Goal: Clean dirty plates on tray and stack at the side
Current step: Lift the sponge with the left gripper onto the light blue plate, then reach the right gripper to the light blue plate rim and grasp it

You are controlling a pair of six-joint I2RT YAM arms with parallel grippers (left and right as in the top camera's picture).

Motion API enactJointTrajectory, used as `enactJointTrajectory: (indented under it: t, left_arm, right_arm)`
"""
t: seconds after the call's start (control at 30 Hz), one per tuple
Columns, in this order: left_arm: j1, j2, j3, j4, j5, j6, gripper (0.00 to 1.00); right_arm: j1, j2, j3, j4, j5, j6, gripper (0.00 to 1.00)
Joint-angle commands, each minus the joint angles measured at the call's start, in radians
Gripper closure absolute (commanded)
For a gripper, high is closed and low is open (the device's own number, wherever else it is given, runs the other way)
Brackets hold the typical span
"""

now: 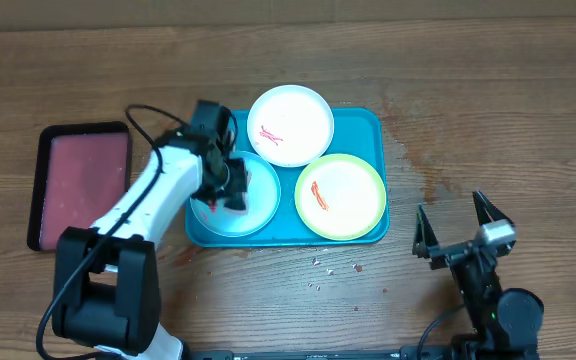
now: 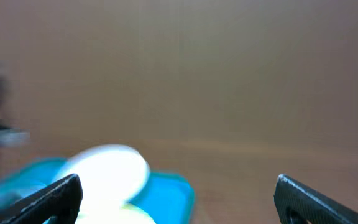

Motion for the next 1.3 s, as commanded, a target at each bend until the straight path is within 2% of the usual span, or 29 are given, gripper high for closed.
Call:
enactJointTrajectory:
  t: [0.0, 0.03, 0.1, 0.17, 0.27, 0.3, 0.43, 0.5, 0.53, 0.6, 0.63, 0.7, 0.73, 0.8, 0.83, 0.9, 0.97, 1.03, 1.17, 1.23, 1.27]
  left_arm:
    - [0.05, -0.032, 0.17, -0.063, 0.019, 0.004, 0.8]
    - [0.063, -0.035, 0.207, -0.086, 0.033, 0.004, 0.76]
    - [0.082, -0.037, 0.261, -0.116, 0.053, 0.004, 0.59]
    - [0.098, -0.037, 0.293, -0.131, 0.054, 0.005, 0.45]
    - [0.106, -0.036, 0.296, -0.135, 0.054, 0.004, 0.4]
    - [0.106, -0.034, 0.295, -0.138, 0.052, 0.004, 0.39]
    - [0.104, -0.033, 0.295, -0.143, 0.05, 0.004, 0.32]
    - [0.104, -0.033, 0.295, -0.143, 0.05, 0.004, 0.26]
    - [0.104, -0.033, 0.295, -0.143, 0.05, 0.004, 0.23]
    - [0.104, -0.033, 0.295, -0.143, 0.05, 0.004, 0.2]
    - [0.104, -0.033, 0.295, -0.143, 0.05, 0.004, 0.18]
    - [0.104, -0.033, 0.295, -0.148, 0.05, 0.004, 0.17]
    - [0.104, -0.033, 0.295, -0.151, 0.05, 0.004, 0.17]
    - [0.104, -0.033, 0.295, -0.158, 0.05, 0.004, 0.17]
    - [0.104, -0.033, 0.295, -0.161, 0.05, 0.004, 0.17]
    - [0.104, -0.033, 0.295, -0.168, 0.05, 0.004, 0.15]
    - [0.104, -0.033, 0.295, -0.172, 0.05, 0.004, 0.07]
    - [0.104, -0.033, 0.294, -0.172, 0.05, 0.004, 0.04]
    - [0.104, -0.033, 0.294, -0.171, 0.05, 0.004, 0.02]
    - [0.104, -0.033, 0.294, -0.171, 0.05, 0.004, 0.02]
    - [0.104, -0.033, 0.294, -0.171, 0.05, 0.004, 0.02]
  right_arm:
    - [-0.002, -0.01, -0.007, 0.164, -0.244, 0.052, 0.0]
    - [-0.002, -0.01, 0.002, 0.21, -0.258, 0.058, 0.0]
    - [-0.002, -0.01, 0.056, 0.255, -0.254, 0.09, 0.0]
    - [-0.002, 0.003, 0.149, 0.199, -0.245, 0.088, 0.0]
    - [-0.002, 0.087, 0.369, -0.059, -0.203, 0.044, 0.0]
    - [-0.002, 0.153, 0.481, -0.196, -0.187, 0.016, 0.0]
    - [-0.002, 0.437, 0.832, -0.557, -0.183, -0.035, 0.0]
    - [0.0, 0.591, 0.991, -0.69, -0.27, -0.035, 0.0]
    - [-0.001, 0.733, 1.118, -0.774, -0.442, -0.011, 0.0]
    - [-0.001, 0.84, 1.195, -0.829, -0.635, 0.053, 0.0]
    - [-0.001, 0.901, 1.224, -0.836, -0.738, 0.072, 0.0]
    - [0.0, 0.992, 1.24, -0.735, -0.879, 0.112, 0.0]
    - [0.003, 1.039, 1.24, -0.675, -0.909, 0.185, 0.05]
    - [0.017, 1.109, 1.24, -0.619, -0.893, 0.273, 0.23]
    - [0.034, 1.149, 1.241, -0.614, -0.844, 0.312, 0.27]
    - [0.086, 1.217, 1.241, -0.641, -0.666, 0.372, 0.28]
    - [0.15, 1.275, 1.241, -0.682, -0.477, 0.417, 0.28]
    - [0.219, 1.352, 1.263, -0.758, -0.35, 0.42, 0.28]
    - [0.329, 1.567, 1.412, -0.989, -0.247, 0.362, 0.28]
    - [0.363, 1.665, 1.49, -1.042, -0.203, 0.367, 0.3]
    - [0.378, 1.706, 1.516, -1.038, -0.201, 0.37, 0.24]
